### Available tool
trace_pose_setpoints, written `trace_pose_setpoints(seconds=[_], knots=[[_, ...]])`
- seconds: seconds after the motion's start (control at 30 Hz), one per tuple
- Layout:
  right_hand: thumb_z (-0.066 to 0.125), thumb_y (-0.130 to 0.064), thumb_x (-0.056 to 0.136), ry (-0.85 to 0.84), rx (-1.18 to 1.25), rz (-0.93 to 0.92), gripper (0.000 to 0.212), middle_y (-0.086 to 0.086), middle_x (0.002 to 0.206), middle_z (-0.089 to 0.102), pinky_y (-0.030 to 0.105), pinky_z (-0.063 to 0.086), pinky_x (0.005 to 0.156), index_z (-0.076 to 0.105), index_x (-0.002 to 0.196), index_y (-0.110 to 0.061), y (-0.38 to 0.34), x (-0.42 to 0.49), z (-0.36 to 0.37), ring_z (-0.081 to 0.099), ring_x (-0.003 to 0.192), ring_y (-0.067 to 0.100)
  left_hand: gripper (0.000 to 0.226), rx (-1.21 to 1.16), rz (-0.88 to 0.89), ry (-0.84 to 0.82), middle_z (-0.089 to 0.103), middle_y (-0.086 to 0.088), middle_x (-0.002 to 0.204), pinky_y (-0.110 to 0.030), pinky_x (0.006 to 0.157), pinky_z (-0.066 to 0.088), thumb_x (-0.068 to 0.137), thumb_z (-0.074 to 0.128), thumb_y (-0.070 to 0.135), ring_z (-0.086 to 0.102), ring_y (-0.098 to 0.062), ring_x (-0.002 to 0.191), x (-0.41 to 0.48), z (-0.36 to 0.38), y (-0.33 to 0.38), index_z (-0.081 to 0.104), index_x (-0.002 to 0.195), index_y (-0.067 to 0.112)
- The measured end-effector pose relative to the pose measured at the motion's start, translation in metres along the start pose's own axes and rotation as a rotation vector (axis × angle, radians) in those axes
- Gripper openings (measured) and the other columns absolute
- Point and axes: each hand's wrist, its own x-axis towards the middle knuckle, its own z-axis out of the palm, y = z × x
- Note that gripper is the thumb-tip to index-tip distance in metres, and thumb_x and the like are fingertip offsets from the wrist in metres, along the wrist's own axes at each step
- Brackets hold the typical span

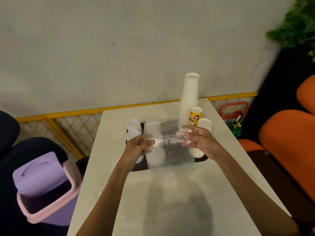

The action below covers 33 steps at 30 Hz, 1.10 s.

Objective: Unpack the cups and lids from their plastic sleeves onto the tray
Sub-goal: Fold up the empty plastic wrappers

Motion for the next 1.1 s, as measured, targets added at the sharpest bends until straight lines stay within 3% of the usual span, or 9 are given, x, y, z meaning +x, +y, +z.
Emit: trace_pose_setpoints(seconds=[0.2,0.33,0.4,0.47,0.53,0.67,0.87,1.0,1.1], knots=[[0.055,-0.005,0.093,-0.038,-0.042,0.057,0.029,0.002,0.127,0.057,0.044,0.054,0.09,0.06,0.119,-0.017,0.007,-0.004,-0.002,0.058,0.114,0.017,0.016,0.008,0.003,0.021,0.07,-0.006,0.078,-0.013,0.06,0.051,0.084,0.062,-0.009,0.068,-0.004,0.066,-0.006,0.004,-0.004,0.063,0.1,-0.004],[0.059,-0.005,0.091,-0.043,-0.113,0.108,0.042,-0.001,0.113,0.062,0.023,0.053,0.07,0.05,0.132,-0.012,0.009,-0.01,-0.002,0.062,0.098,0.008,0.018,-0.054,0.029,0.04,0.067,-0.012,0.081,-0.013,0.06,0.053,0.085,0.06,-0.011,0.068,-0.005,0.061,-0.007,0.005,-0.003,0.061,0.102,-0.007],[0.057,-0.004,0.092,-0.024,-0.108,0.112,0.043,0.004,0.111,0.067,0.033,0.055,0.078,0.048,0.134,-0.009,0.011,-0.011,-0.004,0.067,0.097,0.014,0.014,-0.027,0.024,0.016,0.071,-0.004,0.076,-0.014,0.063,0.053,0.085,0.062,-0.006,0.068,-0.005,0.065,-0.008,0.005,-0.004,0.063,0.099,-0.004],[0.055,-0.004,0.093,-0.023,-0.111,0.11,0.042,0.012,0.118,0.066,0.051,0.046,0.096,0.047,0.134,-0.009,0.012,-0.012,-0.004,0.067,0.104,0.021,0.009,0.036,0.011,-0.02,0.073,0.001,0.074,-0.017,0.067,0.052,0.086,0.064,0.001,0.068,-0.007,0.07,-0.01,0.003,-0.007,0.065,0.095,0.002],[0.055,-0.004,0.093,-0.036,-0.101,0.116,0.041,0.012,0.12,0.065,0.051,0.044,0.101,0.049,0.133,-0.01,0.012,-0.013,-0.005,0.067,0.105,0.023,0.006,0.061,0.0,-0.038,0.074,-0.001,0.075,-0.022,0.071,0.051,0.087,0.064,0.004,0.067,-0.015,0.076,-0.011,0.001,-0.011,0.064,0.093,0.006],[0.053,-0.002,0.093,-0.061,-0.103,0.095,0.029,0.009,0.113,0.068,0.032,0.057,0.081,0.058,0.121,-0.007,0.011,-0.016,-0.006,0.07,0.097,0.02,0.011,0.084,0.021,-0.03,0.072,-0.003,0.073,-0.019,0.06,0.053,0.092,0.058,0.004,0.061,-0.019,0.069,-0.012,0.0,-0.011,0.065,0.099,0.009],[0.049,0.002,0.094,-0.07,-0.102,0.071,0.02,0.002,0.104,0.069,0.022,0.056,0.068,0.063,0.106,-0.005,0.005,-0.022,-0.007,0.071,0.088,0.014,0.02,0.029,0.069,-0.005,0.067,-0.007,0.078,-0.018,0.056,0.051,0.096,0.047,-0.002,0.06,-0.014,0.066,-0.014,0.001,-0.011,0.063,0.095,0.009],[0.045,-0.001,0.097,-0.009,0.063,0.13,0.02,0.001,0.099,0.066,0.028,0.058,0.064,0.061,0.1,-0.013,0.006,-0.028,-0.001,0.071,0.08,0.015,0.026,0.008,0.113,-0.007,0.063,0.003,0.065,-0.015,0.052,0.046,0.094,0.044,-0.008,0.058,-0.008,0.059,-0.016,0.0,-0.012,0.056,0.076,0.006],[0.04,-0.023,0.1,0.005,0.269,0.245,0.019,0.007,0.091,0.071,0.035,0.059,0.06,0.055,0.108,-0.015,0.008,-0.032,0.007,0.072,0.076,0.022,0.028,-0.063,0.109,-0.044,0.063,0.006,0.059,-0.014,0.049,0.045,0.095,0.04,-0.009,0.057,-0.004,0.051,-0.017,0.0,-0.015,0.05,0.074,0.006]])
